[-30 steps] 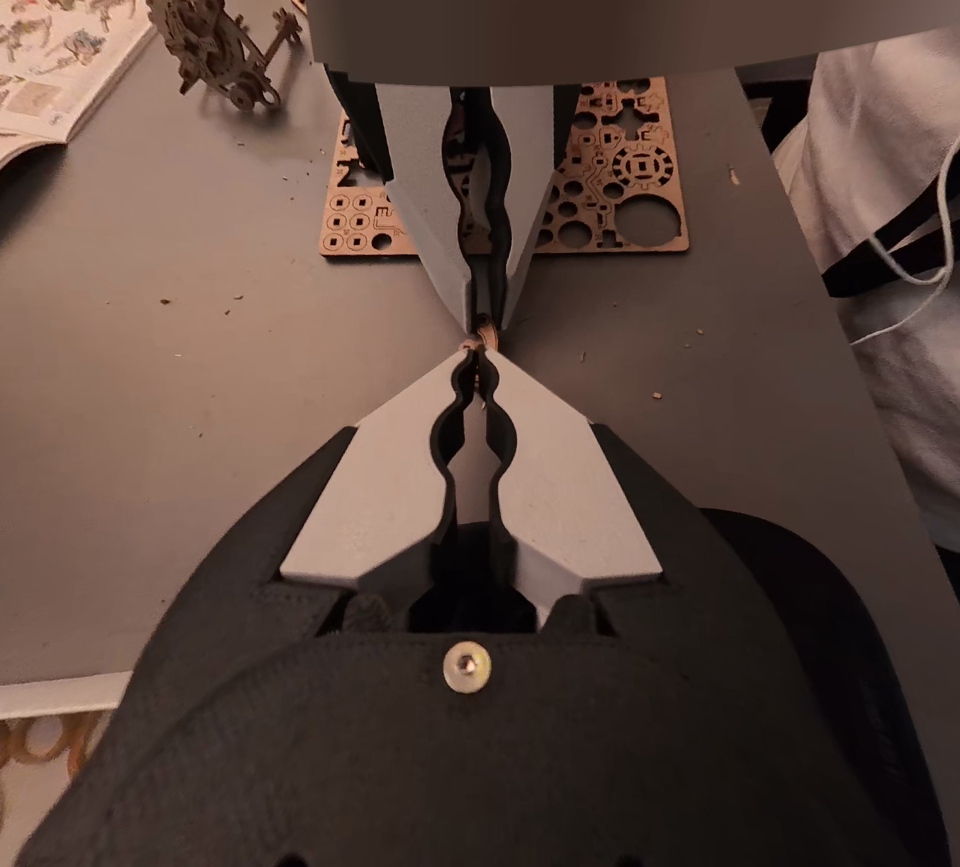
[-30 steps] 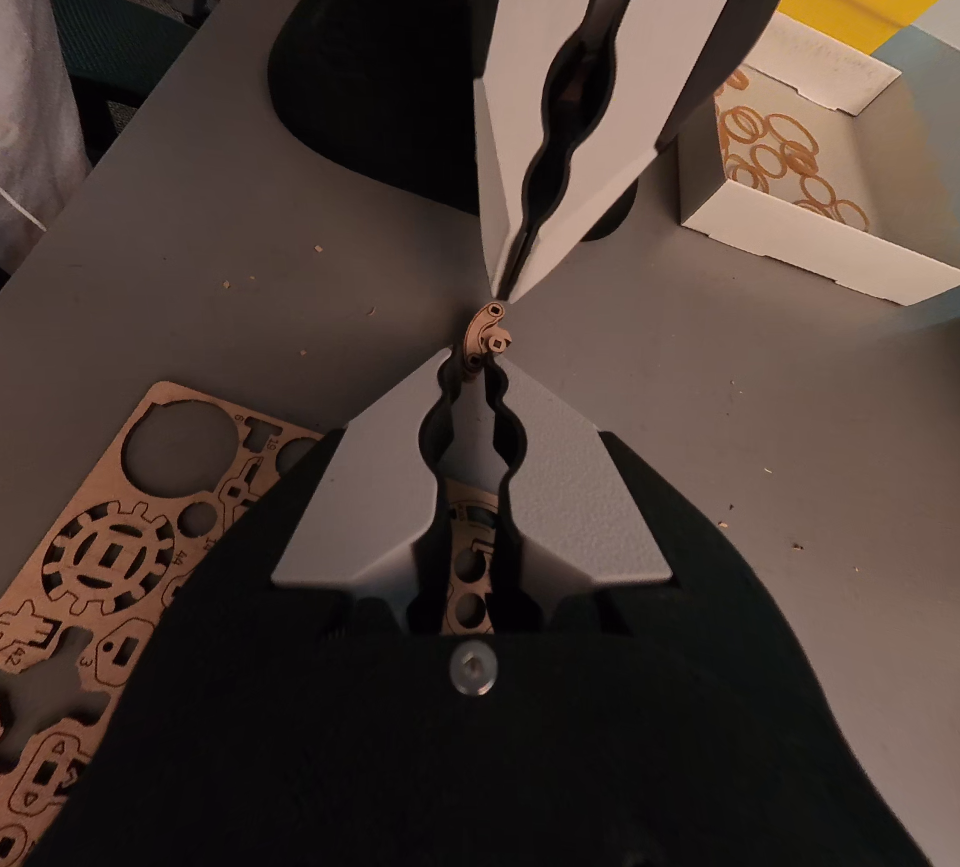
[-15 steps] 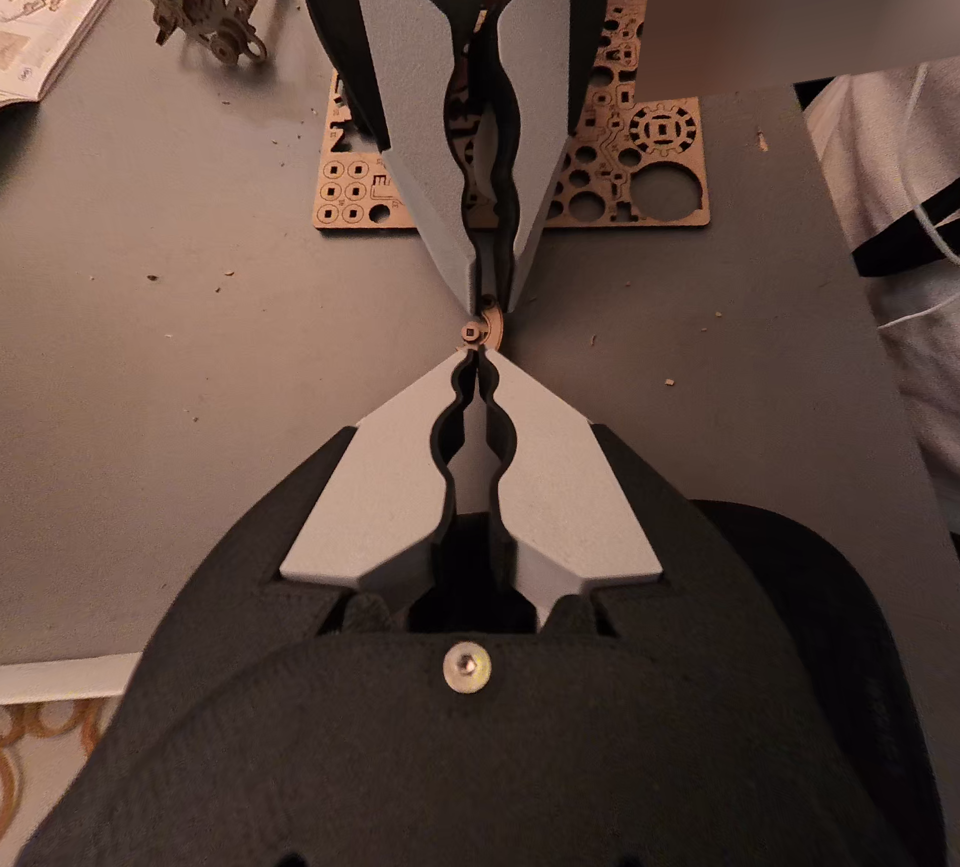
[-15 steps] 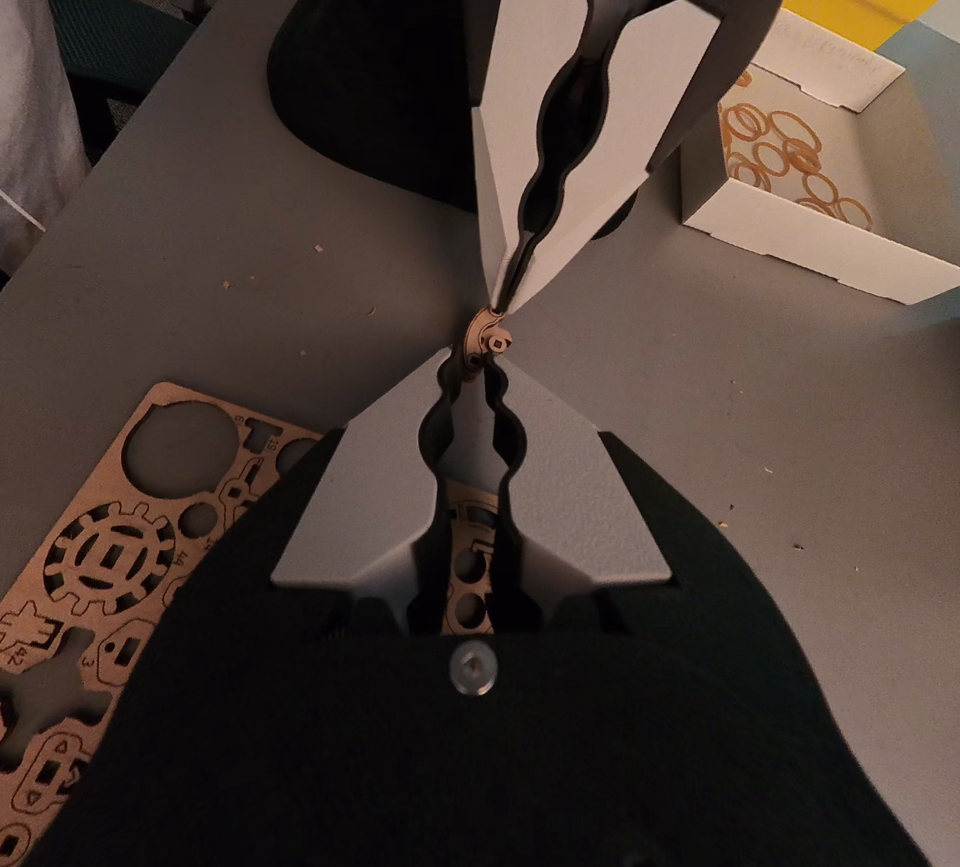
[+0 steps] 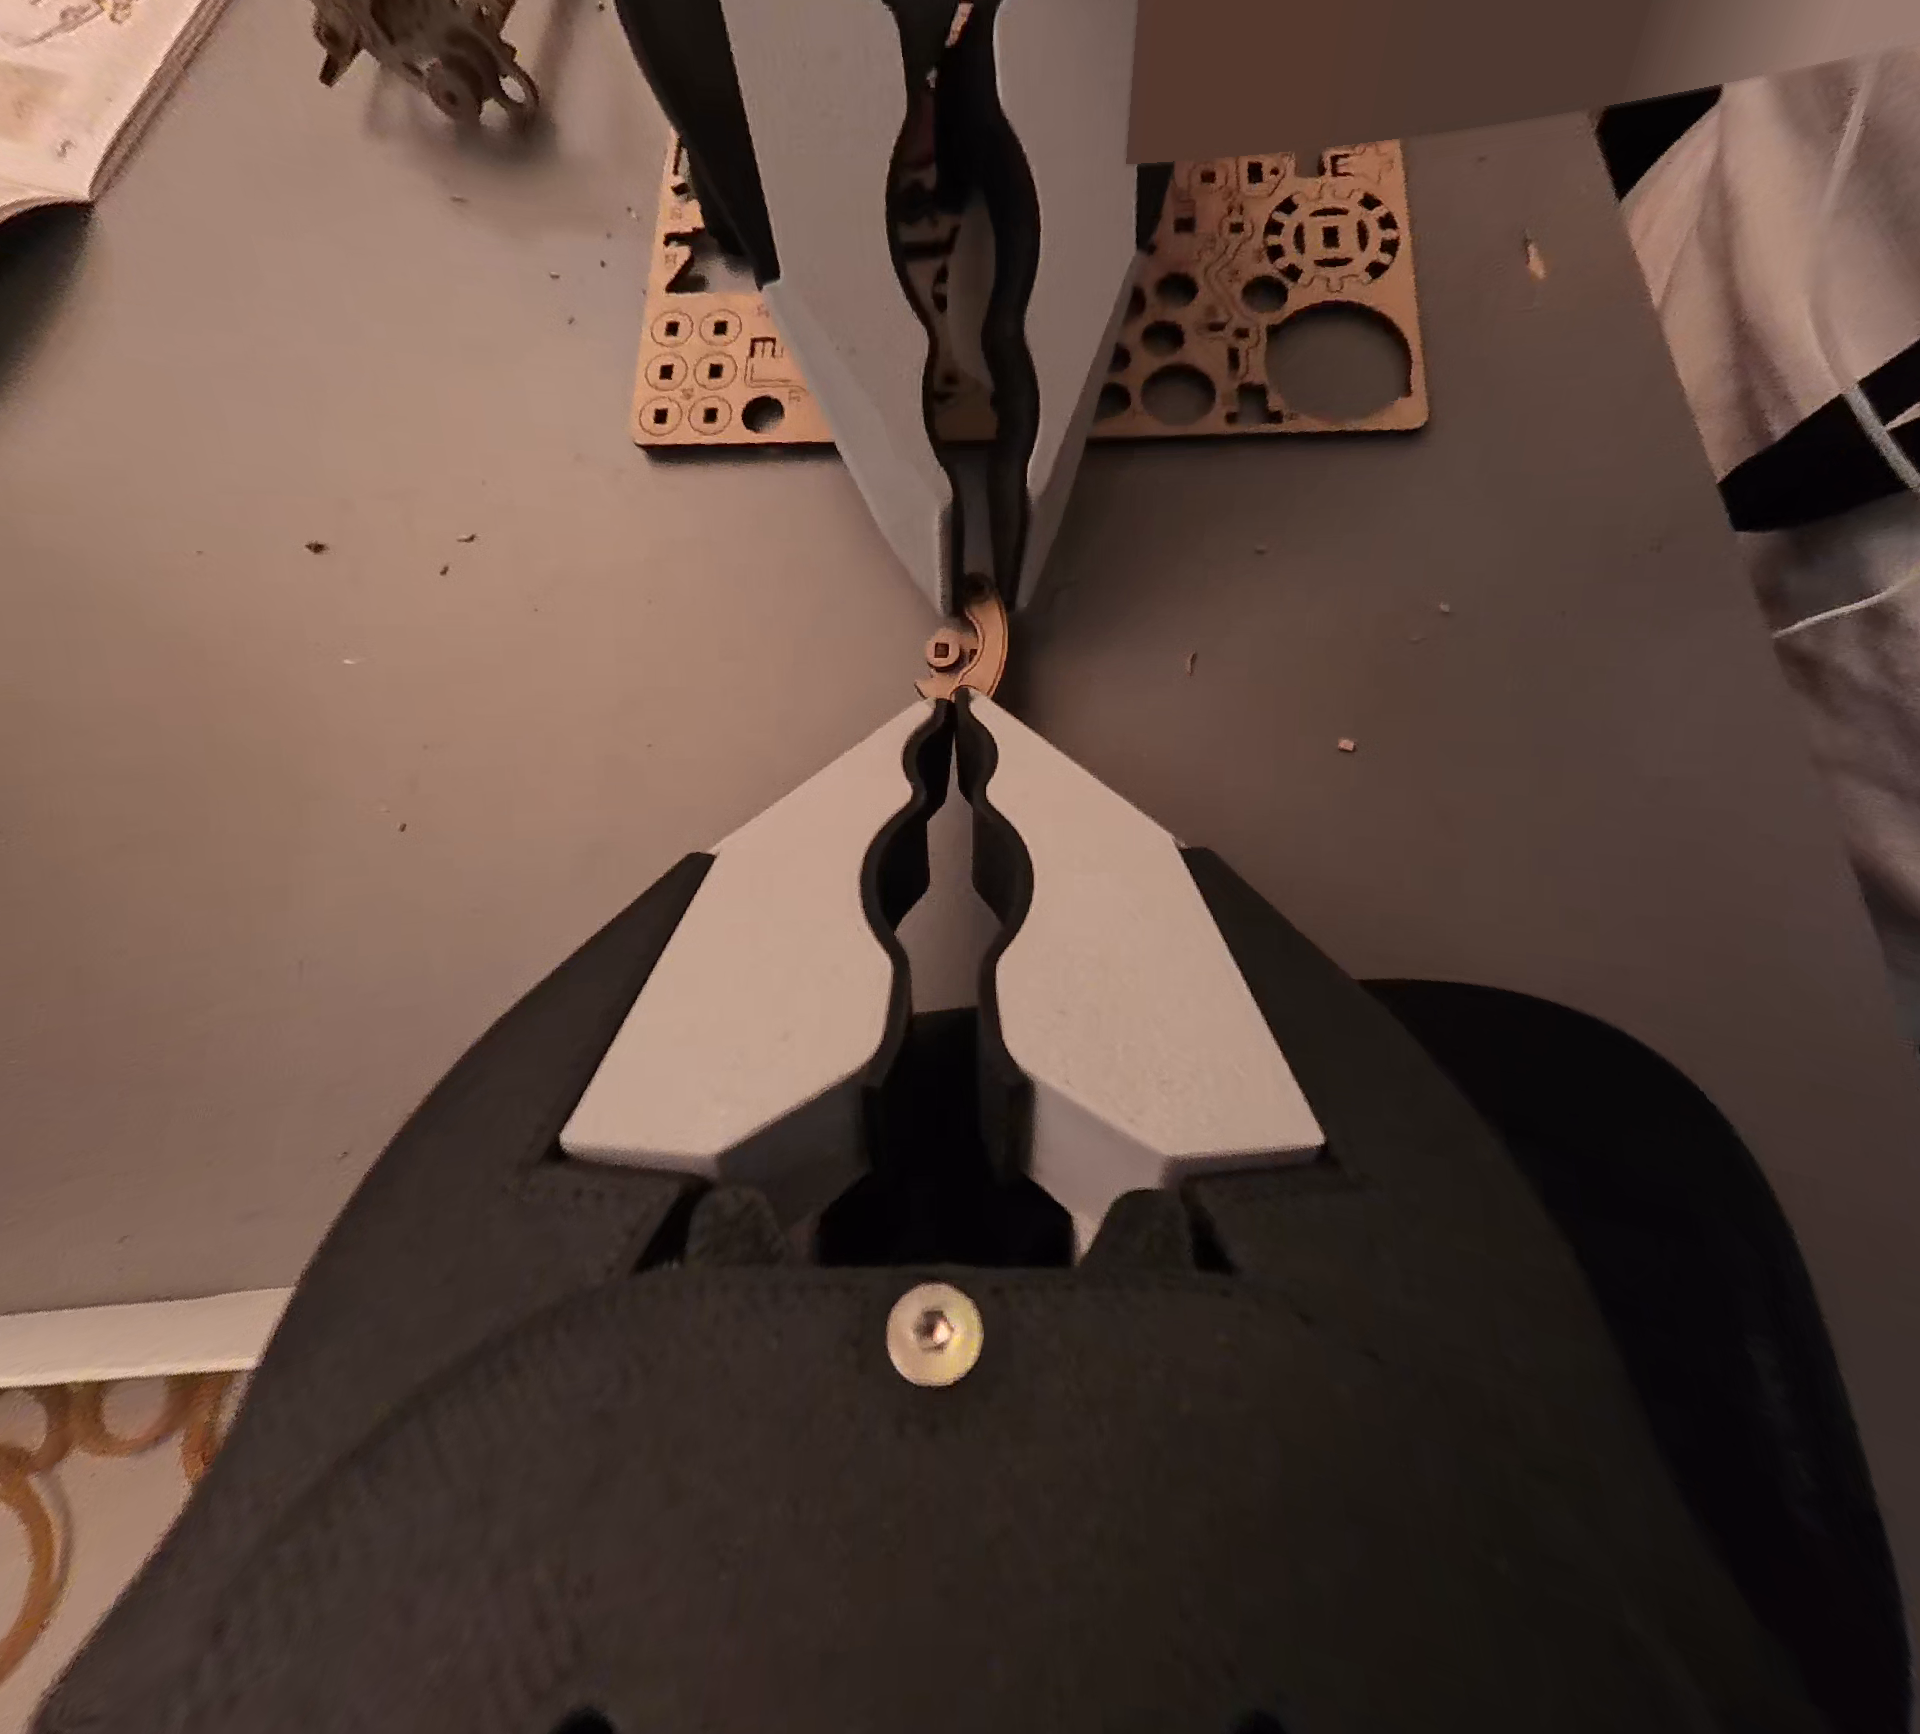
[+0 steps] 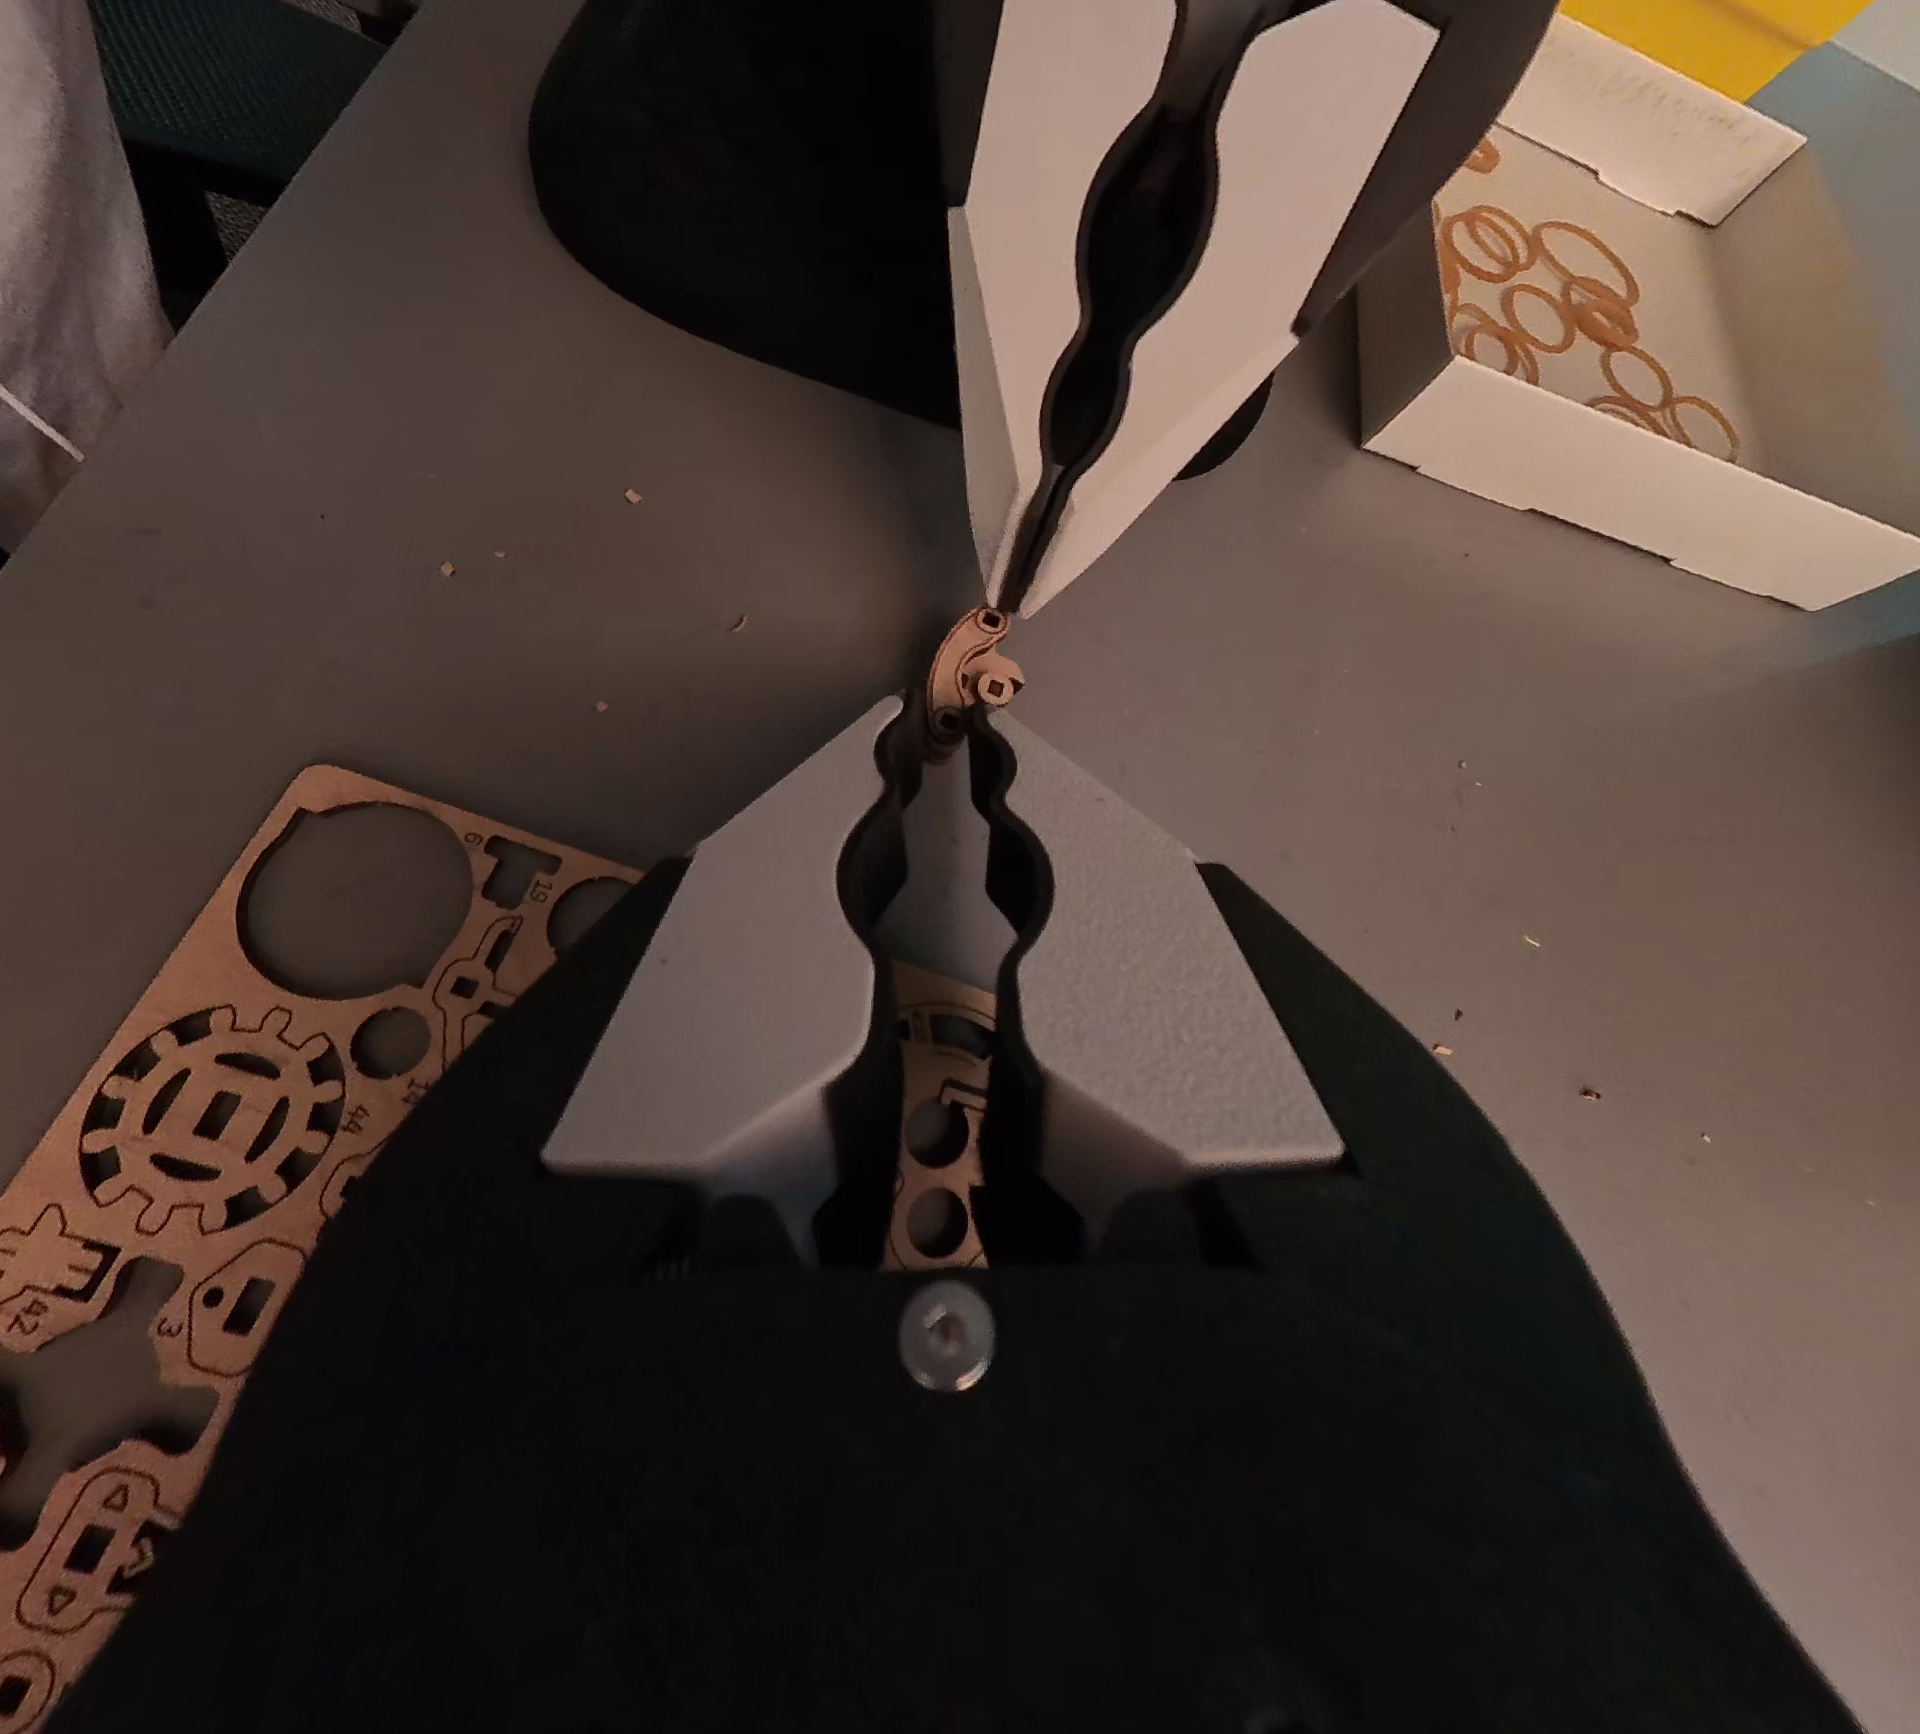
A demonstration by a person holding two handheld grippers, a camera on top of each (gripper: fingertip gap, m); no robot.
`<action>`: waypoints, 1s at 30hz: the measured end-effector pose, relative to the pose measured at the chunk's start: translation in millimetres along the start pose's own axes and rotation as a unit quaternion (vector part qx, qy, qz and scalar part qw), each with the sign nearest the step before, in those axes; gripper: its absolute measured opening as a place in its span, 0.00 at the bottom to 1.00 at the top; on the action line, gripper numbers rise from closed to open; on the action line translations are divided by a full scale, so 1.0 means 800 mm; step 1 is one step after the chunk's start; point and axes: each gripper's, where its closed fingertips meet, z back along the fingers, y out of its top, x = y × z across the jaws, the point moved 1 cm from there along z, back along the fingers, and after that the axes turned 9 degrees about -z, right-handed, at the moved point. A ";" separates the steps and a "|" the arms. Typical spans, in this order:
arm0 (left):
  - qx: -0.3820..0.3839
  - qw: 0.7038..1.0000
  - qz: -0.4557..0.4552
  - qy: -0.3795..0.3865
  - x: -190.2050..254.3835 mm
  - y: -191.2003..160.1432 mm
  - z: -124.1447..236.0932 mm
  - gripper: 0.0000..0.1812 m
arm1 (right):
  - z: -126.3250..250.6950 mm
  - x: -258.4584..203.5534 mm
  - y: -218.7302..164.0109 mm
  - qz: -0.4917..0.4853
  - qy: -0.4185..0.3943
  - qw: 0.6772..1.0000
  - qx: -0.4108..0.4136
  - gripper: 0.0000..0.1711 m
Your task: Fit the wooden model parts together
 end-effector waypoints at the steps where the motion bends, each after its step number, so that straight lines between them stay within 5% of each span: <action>1: -0.002 1.000 -0.004 0.000 0.000 0.000 0.000 0.00 | 0.000 0.000 0.000 0.000 0.000 1.000 0.000 0.04; 30: 0.025 1.000 0.004 0.006 -0.003 0.008 0.004 0.00 | 0.000 0.000 0.000 0.000 0.002 1.000 -0.001 0.04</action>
